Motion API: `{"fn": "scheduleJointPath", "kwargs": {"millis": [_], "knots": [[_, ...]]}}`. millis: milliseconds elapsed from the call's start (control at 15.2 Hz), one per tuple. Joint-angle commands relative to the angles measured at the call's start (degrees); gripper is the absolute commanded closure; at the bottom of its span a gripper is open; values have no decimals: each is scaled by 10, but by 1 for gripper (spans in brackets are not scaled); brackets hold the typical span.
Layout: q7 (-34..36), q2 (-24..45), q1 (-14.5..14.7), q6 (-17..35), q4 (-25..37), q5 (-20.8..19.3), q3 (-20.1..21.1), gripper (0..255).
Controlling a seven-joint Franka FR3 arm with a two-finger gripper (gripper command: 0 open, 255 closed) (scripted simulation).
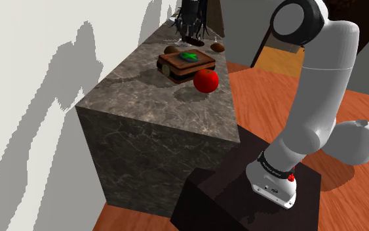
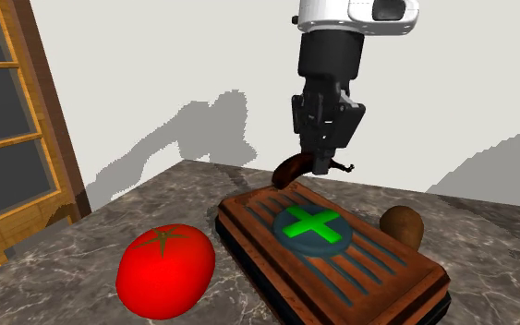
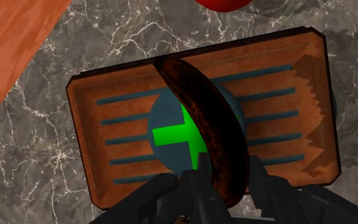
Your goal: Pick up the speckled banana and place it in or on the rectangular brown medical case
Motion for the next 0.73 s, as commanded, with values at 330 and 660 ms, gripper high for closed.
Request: {"fn": "scheduleJointPath", "kwargs": {"millis": [330,660], "knots": [[1,-9,-1,61,-69,0,0,255],[1,-11,-1,89,-100,0,0,255]]}}
